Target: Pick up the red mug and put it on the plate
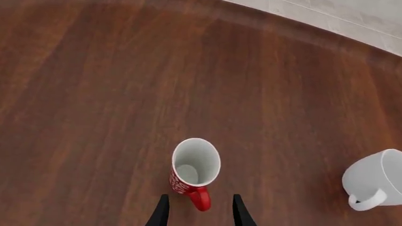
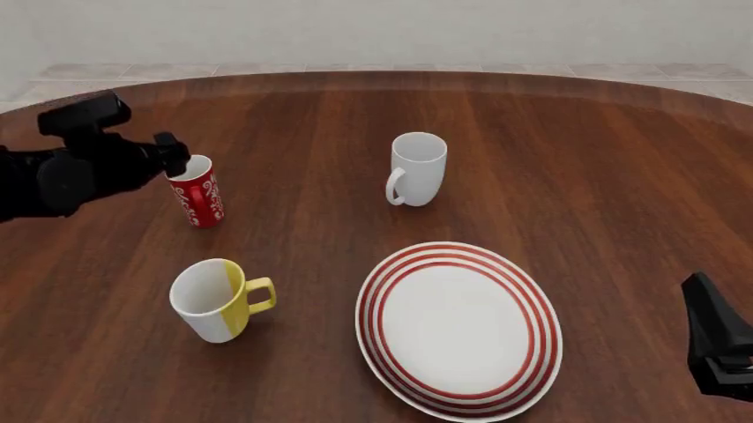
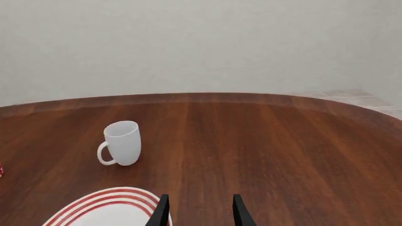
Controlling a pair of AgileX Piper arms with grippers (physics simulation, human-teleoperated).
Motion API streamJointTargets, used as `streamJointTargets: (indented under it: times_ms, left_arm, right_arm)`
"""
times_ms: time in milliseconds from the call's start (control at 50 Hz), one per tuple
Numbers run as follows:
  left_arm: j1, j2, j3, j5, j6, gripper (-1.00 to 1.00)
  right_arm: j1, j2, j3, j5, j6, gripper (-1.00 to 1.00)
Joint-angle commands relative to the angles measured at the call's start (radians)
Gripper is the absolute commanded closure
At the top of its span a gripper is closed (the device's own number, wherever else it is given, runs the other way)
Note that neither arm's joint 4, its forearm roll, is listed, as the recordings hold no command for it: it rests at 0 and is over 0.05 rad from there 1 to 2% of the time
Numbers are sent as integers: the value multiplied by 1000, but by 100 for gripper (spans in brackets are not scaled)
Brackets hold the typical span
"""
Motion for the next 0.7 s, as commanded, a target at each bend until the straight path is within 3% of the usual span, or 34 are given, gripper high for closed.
streamJointTargets:
  times_ms: [20,700]
  left_arm:
    - [3,30,0,-16,0,-100]
    - [3,104,-11,-51,-3,-100]
  right_arm:
    - [-1,3,0,-3,1,-100]
    - [-3,18,0,-14,4,-100]
